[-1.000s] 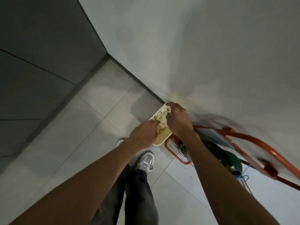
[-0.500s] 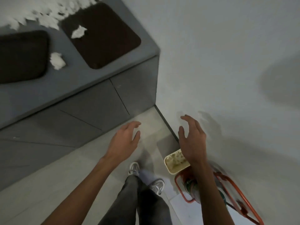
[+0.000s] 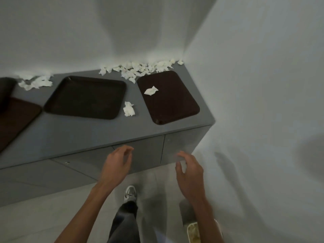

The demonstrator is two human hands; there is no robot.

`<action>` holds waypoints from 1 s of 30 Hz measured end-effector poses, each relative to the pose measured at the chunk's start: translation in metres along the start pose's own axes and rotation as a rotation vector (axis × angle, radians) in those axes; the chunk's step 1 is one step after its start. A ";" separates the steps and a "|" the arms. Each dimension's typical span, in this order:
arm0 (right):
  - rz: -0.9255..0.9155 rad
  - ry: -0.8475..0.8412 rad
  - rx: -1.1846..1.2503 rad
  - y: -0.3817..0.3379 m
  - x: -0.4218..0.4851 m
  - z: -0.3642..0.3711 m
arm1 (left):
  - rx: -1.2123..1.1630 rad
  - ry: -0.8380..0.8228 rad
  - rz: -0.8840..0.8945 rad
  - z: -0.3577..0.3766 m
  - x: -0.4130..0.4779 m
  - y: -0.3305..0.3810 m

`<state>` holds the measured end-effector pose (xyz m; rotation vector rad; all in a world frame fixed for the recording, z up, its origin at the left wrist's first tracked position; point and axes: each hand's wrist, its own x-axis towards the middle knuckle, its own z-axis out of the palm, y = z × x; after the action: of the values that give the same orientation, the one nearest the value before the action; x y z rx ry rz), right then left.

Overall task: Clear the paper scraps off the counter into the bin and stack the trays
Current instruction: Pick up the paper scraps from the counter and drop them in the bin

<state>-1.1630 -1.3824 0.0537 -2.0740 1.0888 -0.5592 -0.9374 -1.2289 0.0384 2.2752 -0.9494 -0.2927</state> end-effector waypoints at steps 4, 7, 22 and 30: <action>-0.021 -0.043 -0.055 -0.030 0.049 0.039 | 0.076 -0.048 -0.013 -0.016 0.092 -0.027; -0.013 -0.070 -0.070 -0.051 0.084 0.064 | 0.131 -0.101 0.028 -0.020 0.162 -0.039; 0.041 -0.063 -0.124 -0.098 0.165 0.144 | 0.214 -0.323 0.107 0.033 0.245 -0.108; -0.055 -0.237 -0.209 -0.127 0.238 0.208 | 0.122 -0.202 0.096 -0.001 0.233 -0.134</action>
<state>-0.8304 -1.4506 0.0260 -2.2876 0.9880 -0.2237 -0.6962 -1.3210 -0.0370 2.3329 -1.2059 -0.4398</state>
